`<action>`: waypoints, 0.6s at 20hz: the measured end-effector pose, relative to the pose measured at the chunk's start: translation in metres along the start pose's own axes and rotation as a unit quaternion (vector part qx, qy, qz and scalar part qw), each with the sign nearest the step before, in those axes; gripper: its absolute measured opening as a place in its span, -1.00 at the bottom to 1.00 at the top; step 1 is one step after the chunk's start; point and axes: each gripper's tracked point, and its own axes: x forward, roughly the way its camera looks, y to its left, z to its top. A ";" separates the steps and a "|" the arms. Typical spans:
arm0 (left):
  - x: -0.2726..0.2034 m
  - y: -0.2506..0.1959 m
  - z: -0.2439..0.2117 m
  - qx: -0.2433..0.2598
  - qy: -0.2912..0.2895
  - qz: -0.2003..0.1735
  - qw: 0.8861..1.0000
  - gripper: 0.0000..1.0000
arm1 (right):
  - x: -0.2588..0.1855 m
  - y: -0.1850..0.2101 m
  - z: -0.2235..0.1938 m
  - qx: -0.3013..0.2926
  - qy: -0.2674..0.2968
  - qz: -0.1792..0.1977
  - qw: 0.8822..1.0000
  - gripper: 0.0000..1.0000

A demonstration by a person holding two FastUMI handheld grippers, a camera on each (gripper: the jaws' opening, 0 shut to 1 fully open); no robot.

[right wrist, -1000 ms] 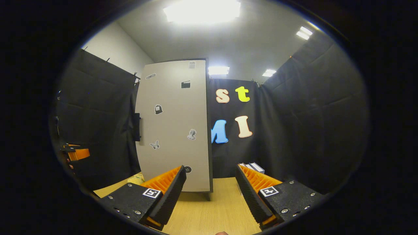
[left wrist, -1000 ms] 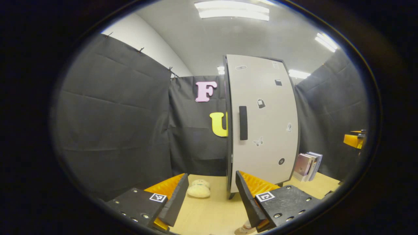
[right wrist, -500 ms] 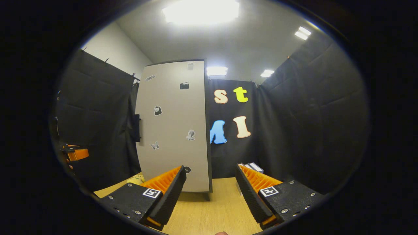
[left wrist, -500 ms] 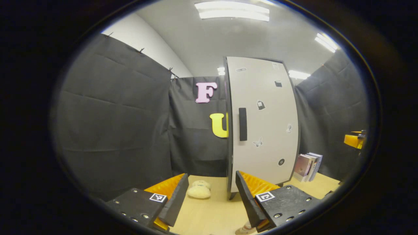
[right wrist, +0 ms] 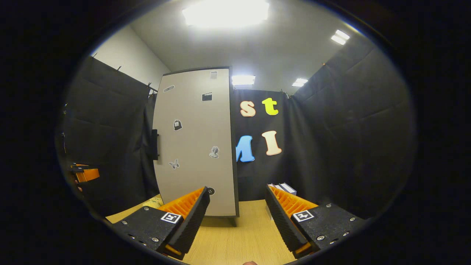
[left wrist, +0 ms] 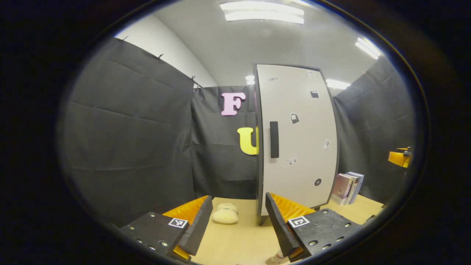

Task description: Open the cabinet door with the right hand, grasp the bottle in the cabinet with the left hand and place it on the coaster, then close the cabinet door with the right hand.

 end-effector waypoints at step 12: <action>0.006 0.006 0.001 0.002 -0.006 0.002 1.000 0.66 | 0.004 0.012 0.005 0.003 -0.010 0.000 1.000 0.87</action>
